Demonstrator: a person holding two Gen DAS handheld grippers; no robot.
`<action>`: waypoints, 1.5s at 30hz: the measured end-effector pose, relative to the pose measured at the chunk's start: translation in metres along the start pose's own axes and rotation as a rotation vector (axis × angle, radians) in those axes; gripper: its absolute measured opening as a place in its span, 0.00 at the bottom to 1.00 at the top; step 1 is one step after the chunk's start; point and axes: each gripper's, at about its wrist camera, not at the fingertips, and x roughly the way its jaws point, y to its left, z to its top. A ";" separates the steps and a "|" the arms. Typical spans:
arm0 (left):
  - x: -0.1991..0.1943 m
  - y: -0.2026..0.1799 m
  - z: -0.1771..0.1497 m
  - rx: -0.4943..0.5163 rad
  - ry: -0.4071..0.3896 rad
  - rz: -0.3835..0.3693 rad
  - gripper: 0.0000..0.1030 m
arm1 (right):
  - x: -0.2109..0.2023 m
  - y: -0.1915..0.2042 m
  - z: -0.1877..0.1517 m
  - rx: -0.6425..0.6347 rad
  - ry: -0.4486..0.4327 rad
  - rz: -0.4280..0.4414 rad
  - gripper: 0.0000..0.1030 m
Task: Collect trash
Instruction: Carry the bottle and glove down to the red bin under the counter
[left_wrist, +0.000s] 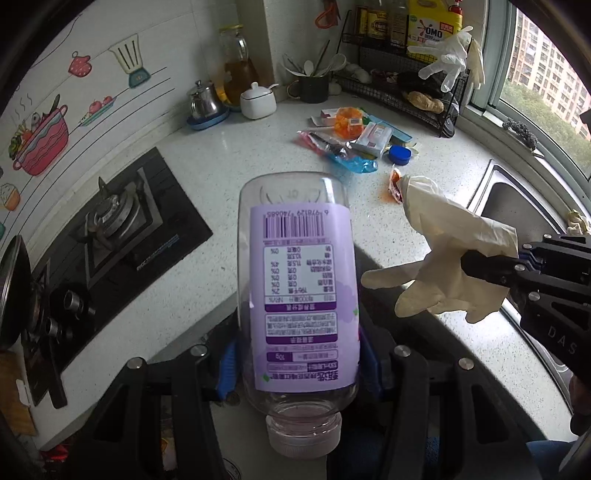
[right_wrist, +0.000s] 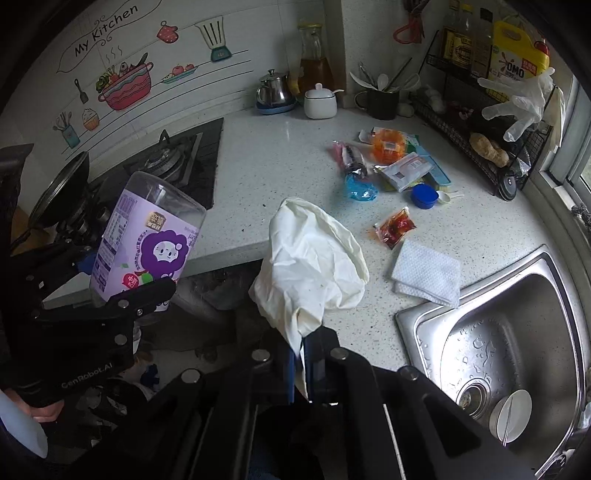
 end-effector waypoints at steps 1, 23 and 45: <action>0.000 0.004 -0.007 -0.008 0.008 0.002 0.50 | 0.004 0.005 -0.002 -0.008 0.008 0.005 0.04; 0.235 0.050 -0.172 -0.022 0.241 -0.036 0.50 | 0.236 0.038 -0.125 0.054 0.128 0.008 0.04; 0.424 0.016 -0.190 0.141 0.250 -0.064 0.50 | 0.368 -0.025 -0.195 0.257 0.169 -0.045 0.04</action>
